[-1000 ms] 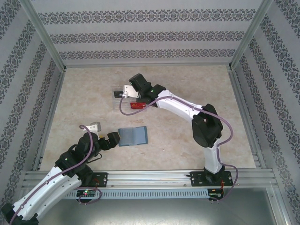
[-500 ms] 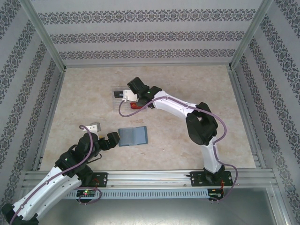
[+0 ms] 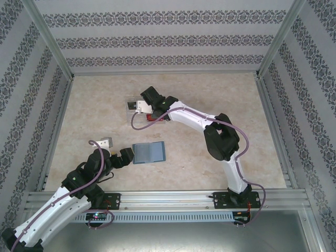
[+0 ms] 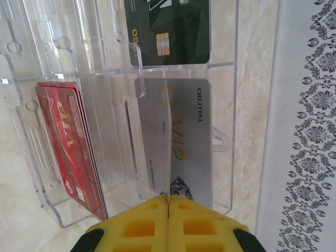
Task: Take the credit cards out of the card holder
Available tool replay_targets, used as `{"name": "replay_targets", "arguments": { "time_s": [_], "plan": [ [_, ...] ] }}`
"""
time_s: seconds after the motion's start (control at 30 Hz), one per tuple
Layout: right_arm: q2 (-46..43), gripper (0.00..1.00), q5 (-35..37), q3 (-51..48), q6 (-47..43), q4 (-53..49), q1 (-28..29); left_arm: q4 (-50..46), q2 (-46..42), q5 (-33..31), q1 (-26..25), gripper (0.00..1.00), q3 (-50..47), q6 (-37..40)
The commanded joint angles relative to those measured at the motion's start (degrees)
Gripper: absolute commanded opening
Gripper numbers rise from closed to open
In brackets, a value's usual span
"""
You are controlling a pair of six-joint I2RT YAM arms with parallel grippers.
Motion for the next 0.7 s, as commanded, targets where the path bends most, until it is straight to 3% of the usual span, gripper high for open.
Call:
{"name": "replay_targets", "arguments": {
  "time_s": [0.0,0.07,0.13,0.67],
  "plan": [
    [1.3,0.01,1.04,1.74,1.25,-0.13,-0.3,-1.06,-0.55,-0.57,-0.54,1.0,-0.8,1.11],
    [1.43,0.05,1.51,1.95,1.48,0.02,-0.41,-0.94,-0.53,-0.4,-0.53,1.0,-0.78,1.09],
    [1.73,0.26,2.5,2.22,1.93,0.64,-0.37,-0.84,-0.48,-0.33,-0.54,1.0,-0.8,1.18],
    [6.0,0.28,8.7,7.33,4.37,4.0,-1.65,-0.86,-0.52,-0.27,-0.58,1.0,-0.97,1.24]
  ]
}}
